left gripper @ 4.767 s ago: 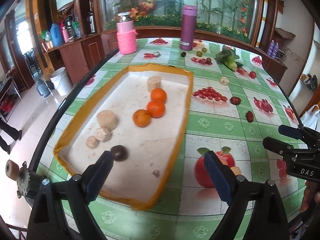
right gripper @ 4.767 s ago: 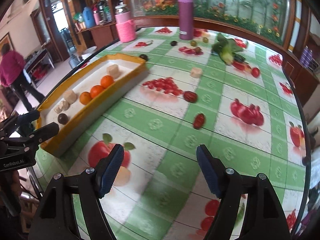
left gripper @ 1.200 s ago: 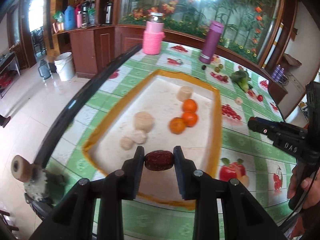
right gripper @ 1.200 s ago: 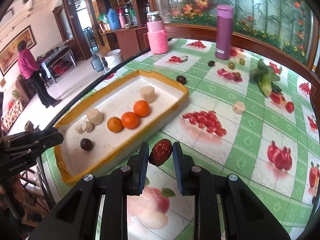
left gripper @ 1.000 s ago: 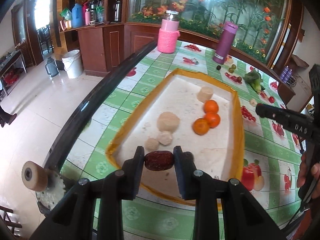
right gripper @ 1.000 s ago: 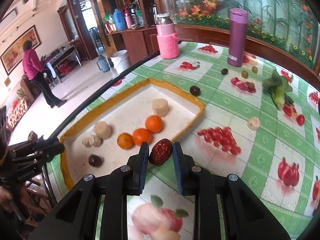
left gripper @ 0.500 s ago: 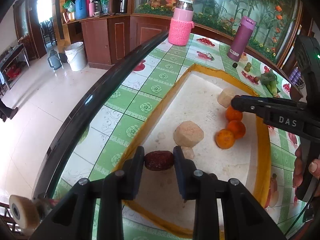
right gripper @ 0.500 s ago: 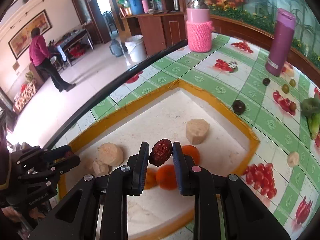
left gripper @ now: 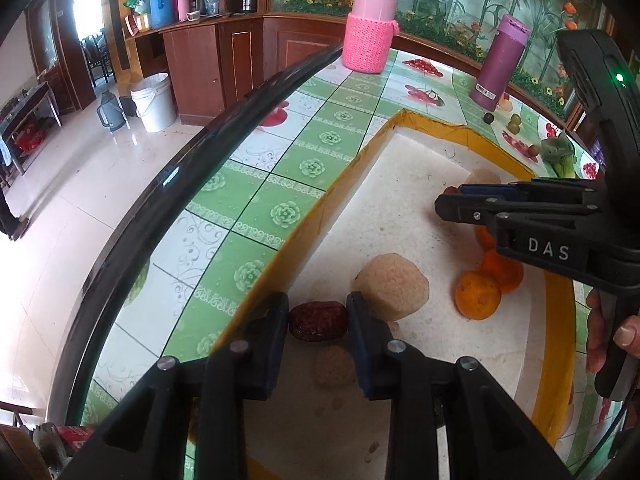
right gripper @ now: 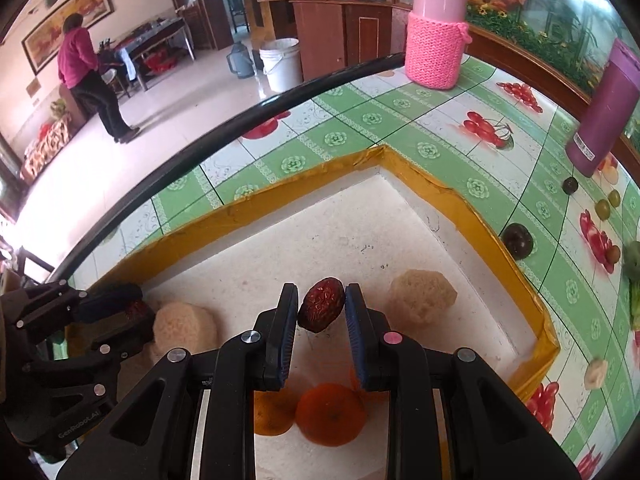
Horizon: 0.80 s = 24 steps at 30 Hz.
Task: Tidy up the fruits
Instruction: 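Carry both red dates over the white tray and open both tools, then withdraw both tools from the tray back over the table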
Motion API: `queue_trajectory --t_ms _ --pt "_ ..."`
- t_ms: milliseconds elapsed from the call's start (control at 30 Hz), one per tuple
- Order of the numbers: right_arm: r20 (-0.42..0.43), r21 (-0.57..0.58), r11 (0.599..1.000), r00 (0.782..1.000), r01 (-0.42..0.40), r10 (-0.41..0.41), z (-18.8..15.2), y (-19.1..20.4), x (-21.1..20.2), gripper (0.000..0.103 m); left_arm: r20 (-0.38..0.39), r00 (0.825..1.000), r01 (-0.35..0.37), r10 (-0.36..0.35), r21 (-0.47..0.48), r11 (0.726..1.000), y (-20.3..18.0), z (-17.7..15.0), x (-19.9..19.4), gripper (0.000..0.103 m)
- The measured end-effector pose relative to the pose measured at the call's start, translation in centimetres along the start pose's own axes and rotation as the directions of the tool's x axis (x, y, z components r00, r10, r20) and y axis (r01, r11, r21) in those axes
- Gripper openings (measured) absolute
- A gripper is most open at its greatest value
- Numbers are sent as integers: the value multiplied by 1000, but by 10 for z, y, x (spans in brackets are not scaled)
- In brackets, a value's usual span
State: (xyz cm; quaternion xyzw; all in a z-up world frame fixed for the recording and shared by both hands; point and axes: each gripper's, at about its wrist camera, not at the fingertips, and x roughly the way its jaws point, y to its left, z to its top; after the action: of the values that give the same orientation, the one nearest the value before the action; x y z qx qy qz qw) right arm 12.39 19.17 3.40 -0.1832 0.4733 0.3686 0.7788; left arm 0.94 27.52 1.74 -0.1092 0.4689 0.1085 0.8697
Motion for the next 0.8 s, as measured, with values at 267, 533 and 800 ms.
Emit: queue_trajectory --t_ms 267,533,800 --pt "-37 1 1000 999 25 -25 -2 -5 12 27 6 1000 -23 23 21 999 -3 0 1 33" --pt "-21 6 999 999 49 -49 -10 -2 1 38 2 1000 -30 30 8 1000 -6 -6 -3 55" --pt "31 33 996 996 78 -79 -34 4 -31 38 22 999 -43 44 -9 999 -4 -18 -20 67"
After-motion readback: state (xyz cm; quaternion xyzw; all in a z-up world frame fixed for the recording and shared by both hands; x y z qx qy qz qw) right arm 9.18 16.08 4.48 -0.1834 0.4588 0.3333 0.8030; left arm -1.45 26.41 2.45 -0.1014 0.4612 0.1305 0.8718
